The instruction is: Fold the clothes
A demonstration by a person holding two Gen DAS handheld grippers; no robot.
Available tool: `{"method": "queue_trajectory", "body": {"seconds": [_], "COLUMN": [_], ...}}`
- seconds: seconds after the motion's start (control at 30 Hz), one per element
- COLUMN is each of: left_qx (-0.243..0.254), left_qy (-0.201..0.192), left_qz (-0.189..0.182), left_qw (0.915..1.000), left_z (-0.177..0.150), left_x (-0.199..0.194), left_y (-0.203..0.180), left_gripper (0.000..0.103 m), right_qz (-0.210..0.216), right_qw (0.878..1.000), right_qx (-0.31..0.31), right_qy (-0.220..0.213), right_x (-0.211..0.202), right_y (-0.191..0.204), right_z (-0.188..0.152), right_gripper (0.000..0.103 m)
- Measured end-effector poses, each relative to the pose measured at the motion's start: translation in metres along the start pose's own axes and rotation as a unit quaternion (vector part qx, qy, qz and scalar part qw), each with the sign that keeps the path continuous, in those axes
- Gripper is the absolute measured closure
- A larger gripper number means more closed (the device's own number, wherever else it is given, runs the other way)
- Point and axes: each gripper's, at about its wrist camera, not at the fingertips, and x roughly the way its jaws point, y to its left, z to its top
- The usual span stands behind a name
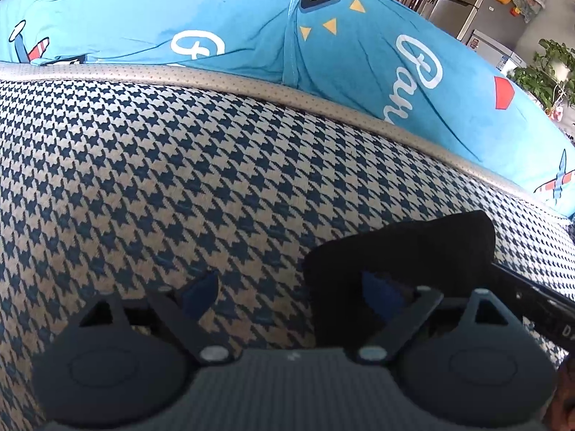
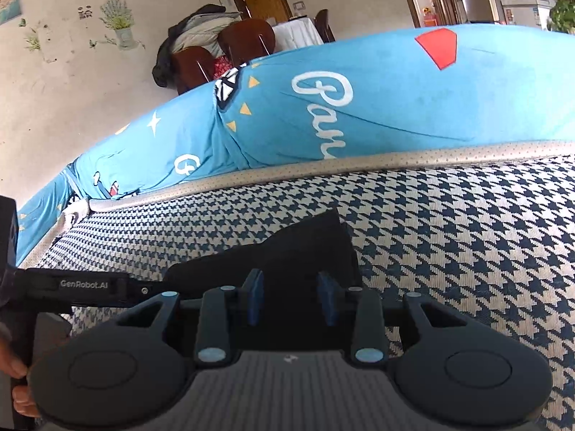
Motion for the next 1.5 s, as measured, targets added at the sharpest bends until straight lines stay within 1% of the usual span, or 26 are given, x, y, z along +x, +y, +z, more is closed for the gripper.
{"method": "queue_trajectory", "body": {"seconds": [0.13, 0.27, 0.37, 0.4, 0.47, 0.53, 0.6, 0.7, 0.83, 0.93, 1.1, 1.23, 1.37, 1.5], "left_qx": [-0.009, -0.006, -0.004, 0.0, 0.004, 0.006, 0.006, 0.007, 0.011, 0.024, 0.054, 0.08, 0.093, 0.097], "left_qy": [0.004, 0.007, 0.01, 0.008, 0.006, 0.004, 0.001, -0.012, -0.011, -0.009, 0.002, 0.01, 0.019, 0.03], "left_qz": [0.003, 0.009, 0.014, 0.016, 0.019, 0.022, 0.023, 0.022, 0.011, 0.005, 0.001, 0.003, 0.008, 0.013], "left_qw": [0.9999, 0.9999, 0.9998, 0.9998, 0.9998, 0.9997, 0.9997, 0.9997, 0.9998, 0.9997, 0.9986, 0.9968, 0.9955, 0.9947], "left_z": [0.001, 0.001, 0.002, 0.002, 0.001, 0.001, 0.001, 0.002, 0.001, -0.003, -0.015, -0.027, -0.032, -0.037], "left_x": [0.008, 0.014, 0.019, 0.02, 0.019, 0.017, 0.014, 0.005, -0.005, -0.012, -0.016, -0.015, -0.009, -0.005], "left_y": [0.0, -0.001, -0.002, -0.004, -0.005, -0.005, -0.006, -0.007, -0.012, -0.018, -0.028, -0.036, -0.04, -0.039], "left_gripper": [0.007, 0.003, 0.002, 0.001, 0.0, 0.0, 0.001, 0.001, 0.001, 0.001, 0.0, 0.0, 0.0, 0.0], "right_qz": [-0.007, -0.022, -0.026, -0.034, -0.044, -0.041, -0.041, -0.052, -0.05, -0.053, -0.042, -0.054, -0.08, -0.092], "right_qw": [1.0, 0.999, 0.999, 0.999, 0.998, 0.998, 0.998, 0.998, 0.997, 0.997, 0.997, 0.996, 0.994, 0.993], "right_qx": [0.02, 0.037, 0.026, 0.02, 0.031, 0.048, 0.045, 0.031, 0.056, 0.056, 0.052, 0.038, 0.033, 0.025], "right_qy": [0.003, 0.011, 0.012, 0.012, 0.02, 0.025, 0.025, 0.007, -0.006, 0.011, 0.034, 0.063, 0.067, 0.065], "right_x": [0.01, 0.019, 0.019, 0.02, 0.023, 0.024, 0.021, 0.008, -0.017, -0.032, -0.044, -0.032, -0.021, -0.015], "right_y": [-0.009, -0.019, -0.019, -0.019, -0.024, -0.029, -0.027, -0.024, -0.03, -0.03, -0.03, -0.03, -0.032, -0.032], "right_z": [0.003, 0.002, 0.002, 0.001, -0.001, -0.001, 0.002, 0.008, 0.016, 0.017, 0.01, 0.003, -0.001, -0.004], "right_gripper": [0.07, 0.069, 0.069, 0.068, 0.062, 0.061, 0.061, 0.061, 0.061, 0.06, 0.059, 0.059, 0.059, 0.059]}}
